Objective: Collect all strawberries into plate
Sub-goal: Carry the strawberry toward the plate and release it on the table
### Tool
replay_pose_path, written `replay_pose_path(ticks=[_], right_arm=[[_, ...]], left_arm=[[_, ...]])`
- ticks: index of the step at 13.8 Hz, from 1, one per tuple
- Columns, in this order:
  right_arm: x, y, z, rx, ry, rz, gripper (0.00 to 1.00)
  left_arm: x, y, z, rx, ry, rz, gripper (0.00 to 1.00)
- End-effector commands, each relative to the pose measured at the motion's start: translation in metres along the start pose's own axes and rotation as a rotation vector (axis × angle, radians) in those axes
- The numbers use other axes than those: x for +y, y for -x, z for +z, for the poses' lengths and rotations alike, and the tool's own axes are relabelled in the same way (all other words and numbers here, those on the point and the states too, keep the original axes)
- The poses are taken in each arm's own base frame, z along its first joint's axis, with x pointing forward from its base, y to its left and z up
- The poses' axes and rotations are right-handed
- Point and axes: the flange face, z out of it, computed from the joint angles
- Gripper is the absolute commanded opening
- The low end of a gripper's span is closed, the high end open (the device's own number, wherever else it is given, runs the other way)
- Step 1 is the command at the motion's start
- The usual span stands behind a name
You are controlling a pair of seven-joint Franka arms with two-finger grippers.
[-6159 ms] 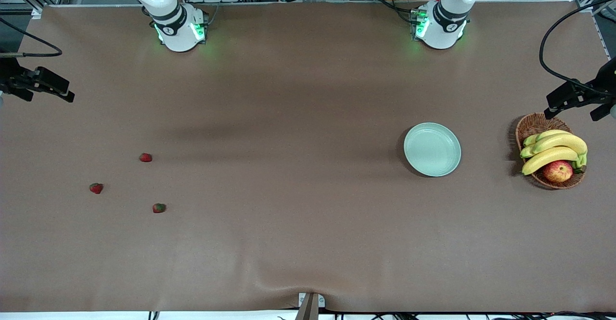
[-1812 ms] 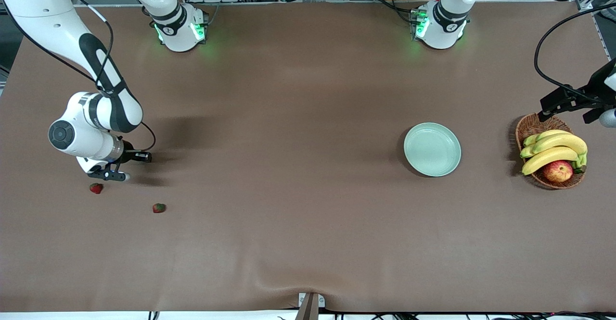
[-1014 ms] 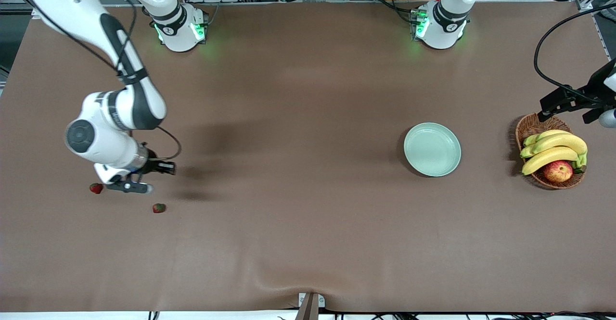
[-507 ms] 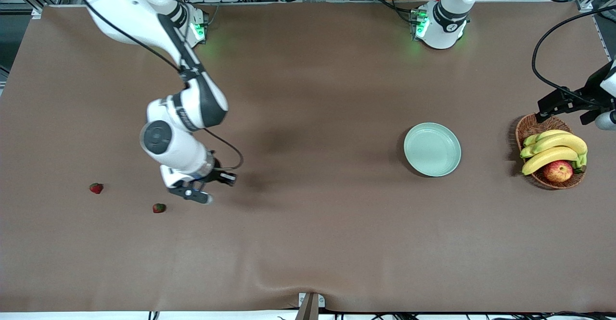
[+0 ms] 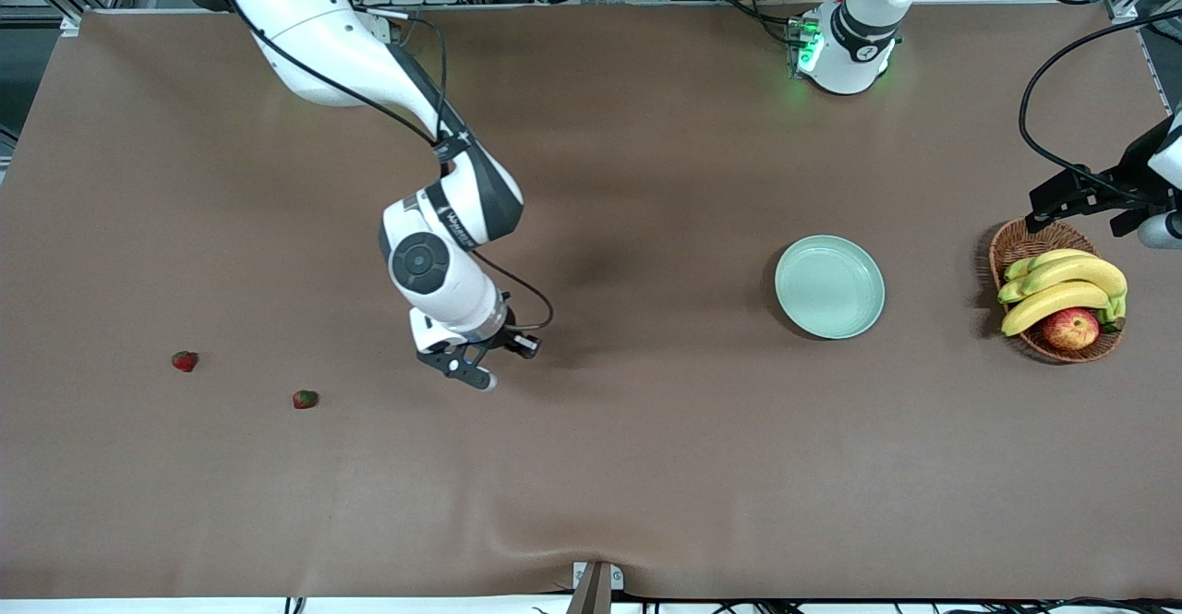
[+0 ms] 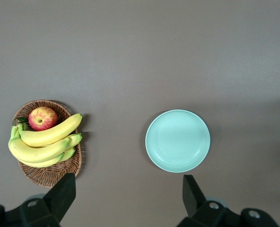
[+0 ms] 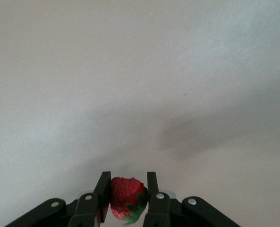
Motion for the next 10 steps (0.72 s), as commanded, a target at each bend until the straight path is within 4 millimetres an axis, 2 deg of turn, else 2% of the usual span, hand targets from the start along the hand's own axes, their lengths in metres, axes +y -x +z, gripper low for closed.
replay_pose_path(ticks=[1,3,6,10], right_arm=[[-0.035,0.036,0.020,0.005,-0.026,0.047,0.13],[-0.051,0.060,0.036,0.021,-0.061,0.074,0.13],[-0.058,0.084,0.052,0.011,-0.051,0.083,0.13],[-0.063,0.091,0.068,0.024,-0.074,0.086,0.17]], left_arm=[[0.003,0.001,-0.002,-0.008,0.014,0.001,1.00],[0.000,0.001,-0.002,-0.008,0.014,-0.002,1.00],[0.001,0.001,-0.001,-0.010,0.015,-0.002,1.00],[0.004,-0.002,0.006,-0.022,0.018,0.001,1.00]])
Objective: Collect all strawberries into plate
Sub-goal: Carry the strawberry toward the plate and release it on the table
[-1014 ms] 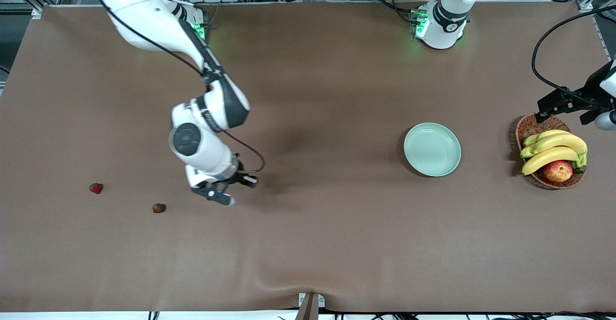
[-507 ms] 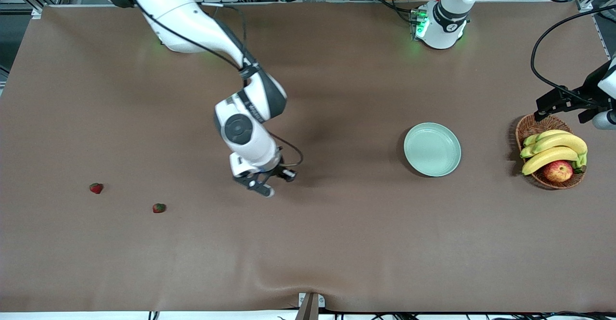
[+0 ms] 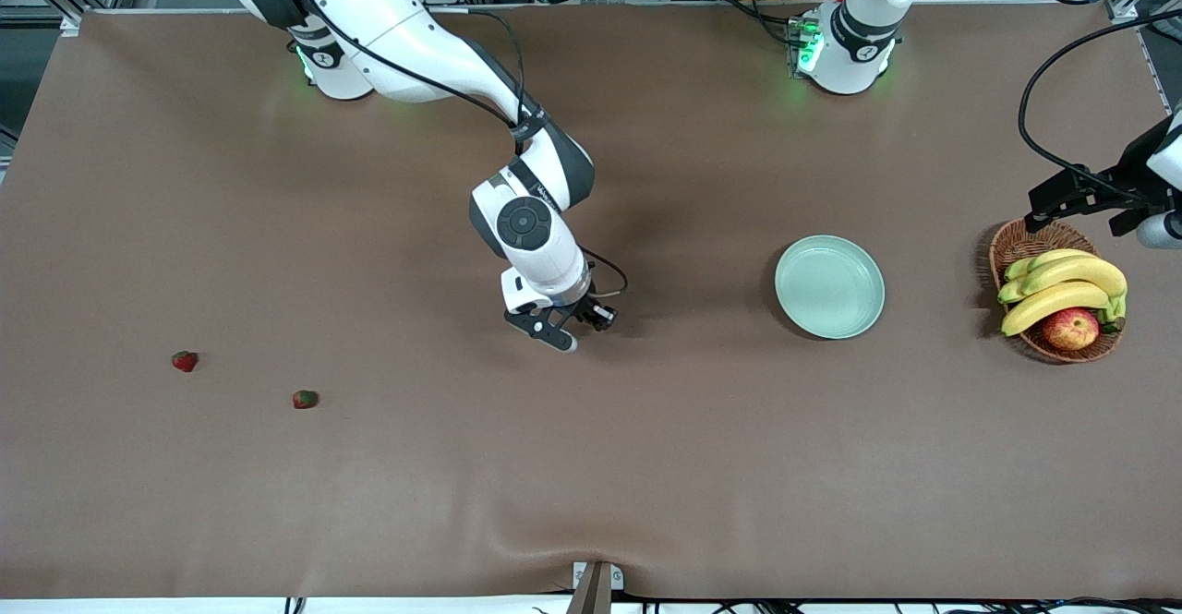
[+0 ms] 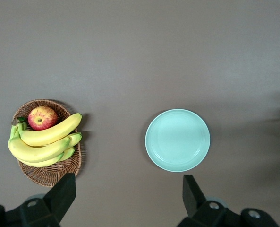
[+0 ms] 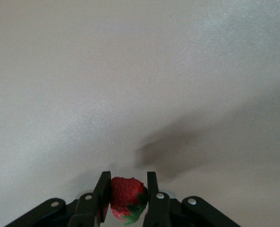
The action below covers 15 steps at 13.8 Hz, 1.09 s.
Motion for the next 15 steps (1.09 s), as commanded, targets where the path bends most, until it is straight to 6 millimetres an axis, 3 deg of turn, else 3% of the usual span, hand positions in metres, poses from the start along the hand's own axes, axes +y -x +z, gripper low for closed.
replay_pose_path(ticks=[1,3,6,9,12,15], right_arm=[[-0.007,-0.001,0.012,0.016,-0.028,0.012,0.32],[-0.007,-0.002,0.012,0.022,-0.025,0.002,1.00],[-0.011,-0.006,-0.005,0.035,-0.033,-0.013,1.00],[-0.006,-0.033,-0.038,0.034,-0.005,0.016,1.00],[0.025,-0.100,-0.094,0.050,0.091,-0.024,1.00],[0.080,-0.178,-0.127,0.037,0.171,-0.058,1.00]], left_arm=[[0.006,-0.002,0.005,-0.019,0.032,0.000,1.00],[0.005,-0.002,0.006,-0.025,0.034,-0.001,1.00],[0.006,-0.002,0.006,-0.026,0.037,0.000,1.00],[0.009,-0.005,0.012,-0.035,0.039,0.003,1.00],[0.017,-0.011,0.017,-0.039,0.089,-0.007,1.00],[0.042,-0.016,0.021,-0.045,0.099,0.007,1.00]])
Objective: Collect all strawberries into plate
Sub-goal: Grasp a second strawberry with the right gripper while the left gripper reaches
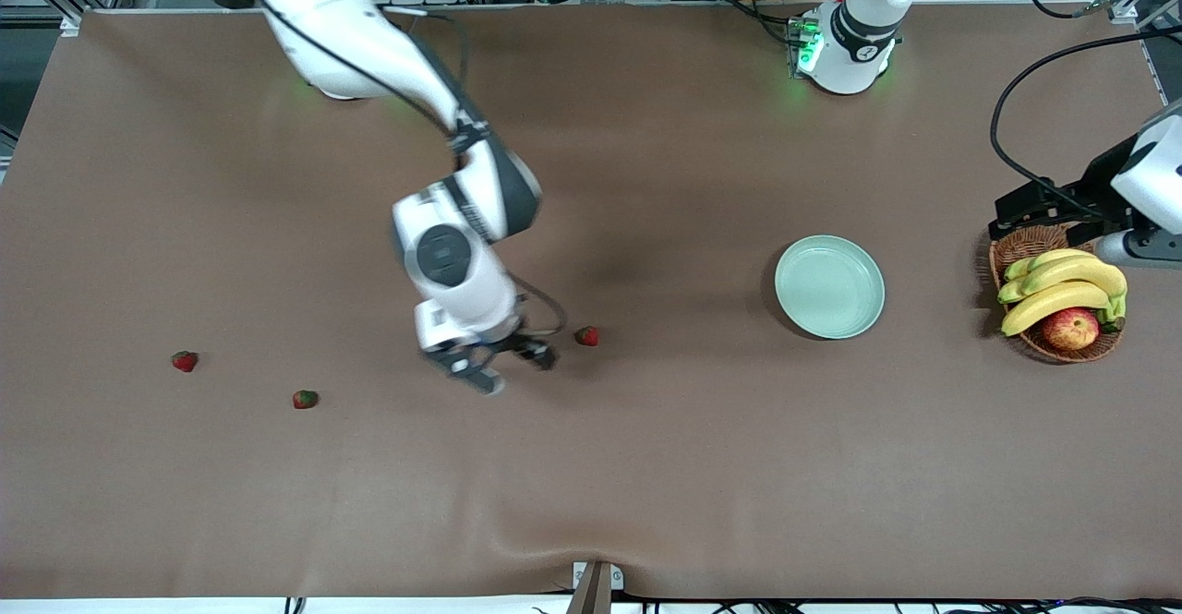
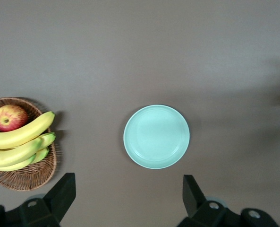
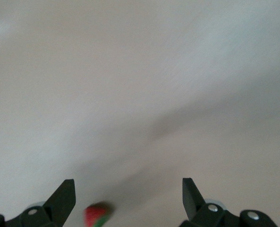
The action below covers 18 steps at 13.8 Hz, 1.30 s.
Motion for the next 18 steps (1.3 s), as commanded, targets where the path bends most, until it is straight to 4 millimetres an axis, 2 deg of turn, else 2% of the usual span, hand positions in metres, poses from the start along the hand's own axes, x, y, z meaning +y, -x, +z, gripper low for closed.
replay_pose_path(ticks=[1,3,5,8,9,13,15,18], right_arm=[[0.058,-0.062,-0.016,-0.005,0.050,-0.009,1.00],[0.100,-0.108,-0.016,0.008,0.065,0.063,1.00],[0.151,-0.150,-0.014,0.009,0.085,0.140,1.00],[0.224,-0.196,-0.001,-0.003,0.125,0.109,1.00],[0.245,-0.204,0.006,-0.015,0.131,0.085,1.00],[0.291,-0.212,0.041,-0.011,0.127,-0.041,1.00],[0.293,-0.204,0.059,0.009,0.119,-0.057,1.00],[0.294,-0.201,0.076,0.014,0.110,-0.042,1.00]], left_arm=[[0.029,-0.007,0.004,-0.010,0.012,-0.012,1.00],[0.046,-0.013,0.018,-0.028,0.009,-0.031,1.00],[0.076,-0.017,0.029,-0.042,0.000,-0.026,1.00],[0.099,-0.025,0.047,-0.037,-0.002,-0.026,1.00],[0.111,-0.028,0.055,-0.038,-0.004,-0.027,1.00],[0.135,-0.038,0.075,-0.023,-0.006,-0.036,1.00],[0.155,-0.047,0.088,-0.029,-0.007,-0.048,1.00],[0.183,-0.054,0.114,-0.020,-0.005,-0.053,1.00]])
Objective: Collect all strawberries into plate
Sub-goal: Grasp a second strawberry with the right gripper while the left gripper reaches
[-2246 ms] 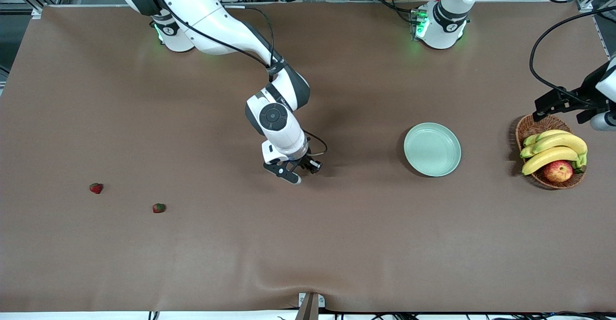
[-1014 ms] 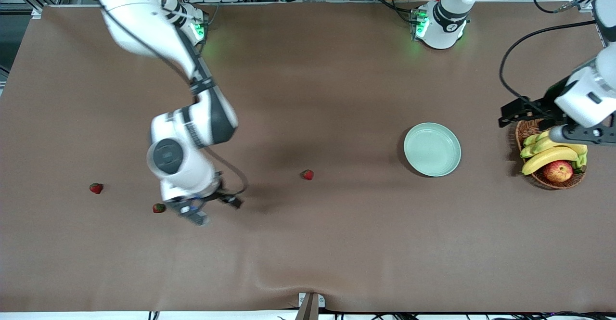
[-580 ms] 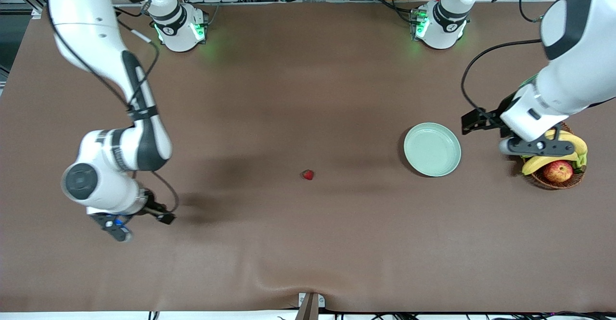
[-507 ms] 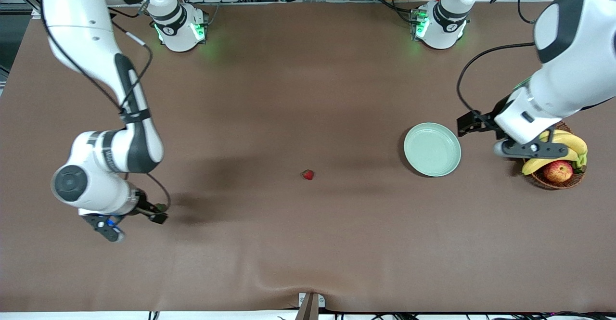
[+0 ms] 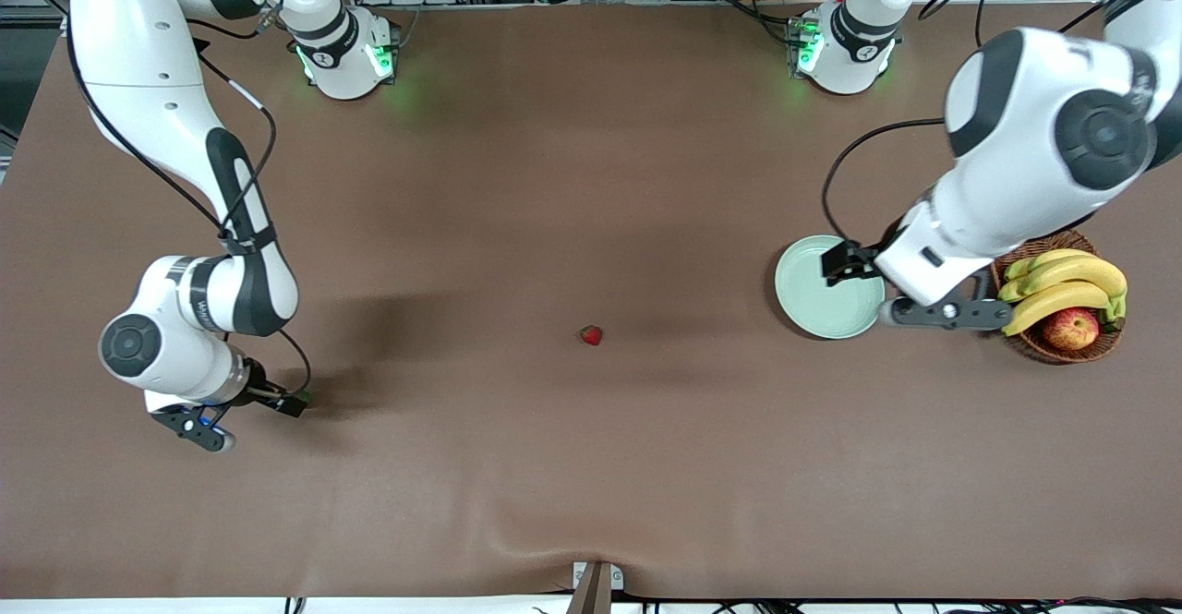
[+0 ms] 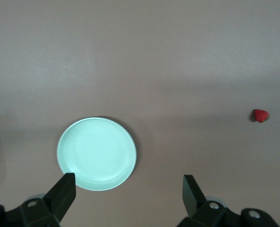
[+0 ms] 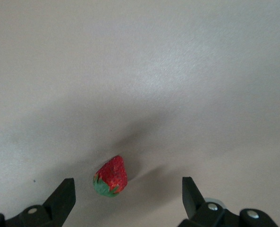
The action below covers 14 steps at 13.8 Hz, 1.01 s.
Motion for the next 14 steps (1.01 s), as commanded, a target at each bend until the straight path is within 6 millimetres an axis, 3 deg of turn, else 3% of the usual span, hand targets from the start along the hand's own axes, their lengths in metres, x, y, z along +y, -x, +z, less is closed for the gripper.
replay_pose_path(ticks=[1,4,9,13,14], right_arm=[[-0.001,0.004,0.007,-0.003,-0.019,0.005,1.00],[-0.003,0.007,0.014,-0.020,-0.043,0.033,1.00],[-0.001,0.004,0.026,-0.022,-0.070,0.066,1.00],[-0.001,0.005,0.032,-0.027,-0.067,0.068,1.00],[-0.002,0.005,0.032,-0.027,-0.067,0.068,0.92]], left_arm=[[0.024,-0.015,0.022,0.016,0.025,-0.009,1.00],[0.035,-0.024,0.046,0.021,0.063,-0.021,1.00],[0.093,-0.028,0.085,0.044,0.095,-0.036,1.00],[0.148,-0.015,0.121,0.065,0.097,-0.074,1.00],[0.152,-0.017,0.131,0.074,0.100,-0.079,1.00]])
